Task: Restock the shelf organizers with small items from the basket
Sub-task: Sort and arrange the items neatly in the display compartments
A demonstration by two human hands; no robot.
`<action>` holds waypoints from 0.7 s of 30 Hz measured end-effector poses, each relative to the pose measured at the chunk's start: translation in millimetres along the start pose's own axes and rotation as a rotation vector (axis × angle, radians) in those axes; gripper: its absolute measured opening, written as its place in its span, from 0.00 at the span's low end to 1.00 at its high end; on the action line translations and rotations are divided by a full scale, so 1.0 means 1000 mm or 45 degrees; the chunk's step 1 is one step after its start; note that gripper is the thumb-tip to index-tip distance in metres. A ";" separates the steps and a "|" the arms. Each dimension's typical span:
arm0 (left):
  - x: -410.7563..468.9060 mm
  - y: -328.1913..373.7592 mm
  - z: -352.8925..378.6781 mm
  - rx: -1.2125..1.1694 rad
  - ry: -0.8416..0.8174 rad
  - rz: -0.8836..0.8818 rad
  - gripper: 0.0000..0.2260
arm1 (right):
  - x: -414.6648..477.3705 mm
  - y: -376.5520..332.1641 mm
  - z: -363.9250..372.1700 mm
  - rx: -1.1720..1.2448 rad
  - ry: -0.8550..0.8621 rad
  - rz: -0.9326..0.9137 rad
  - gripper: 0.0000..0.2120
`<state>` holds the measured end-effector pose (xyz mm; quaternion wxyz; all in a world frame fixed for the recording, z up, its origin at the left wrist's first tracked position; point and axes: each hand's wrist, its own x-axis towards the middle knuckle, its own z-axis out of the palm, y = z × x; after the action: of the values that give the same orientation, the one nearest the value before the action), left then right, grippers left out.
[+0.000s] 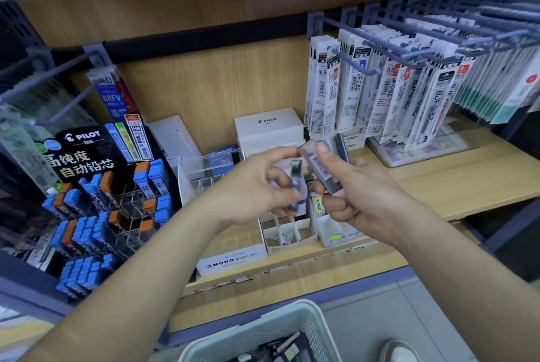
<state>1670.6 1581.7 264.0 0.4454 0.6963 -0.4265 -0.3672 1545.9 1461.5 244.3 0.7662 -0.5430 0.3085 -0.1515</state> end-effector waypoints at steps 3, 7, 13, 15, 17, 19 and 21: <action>0.003 -0.007 -0.034 -0.017 0.398 0.053 0.21 | 0.004 -0.001 -0.001 0.073 0.000 0.009 0.15; 0.010 -0.035 -0.069 -0.028 0.847 0.063 0.12 | 0.007 0.003 0.004 0.140 0.005 0.061 0.16; 0.028 -0.053 -0.068 -0.119 0.959 0.100 0.08 | 0.010 0.007 0.012 0.130 -0.030 0.102 0.19; 0.033 -0.054 -0.066 -0.116 0.941 0.114 0.08 | 0.010 0.008 0.014 0.110 -0.031 0.108 0.19; 0.038 -0.055 -0.064 -0.071 0.923 0.113 0.08 | 0.009 0.009 0.014 0.092 -0.036 0.117 0.20; 0.043 -0.058 -0.063 0.027 0.898 0.094 0.08 | 0.009 0.010 0.014 0.073 -0.049 0.124 0.19; 0.045 -0.063 -0.063 0.154 0.861 0.057 0.09 | 0.008 0.009 0.014 0.051 -0.062 0.131 0.17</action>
<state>1760.3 1574.5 219.9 0.5274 0.7943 -0.2907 -0.0798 1559.5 1470.9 236.4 0.7910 -0.5144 0.3142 -0.1049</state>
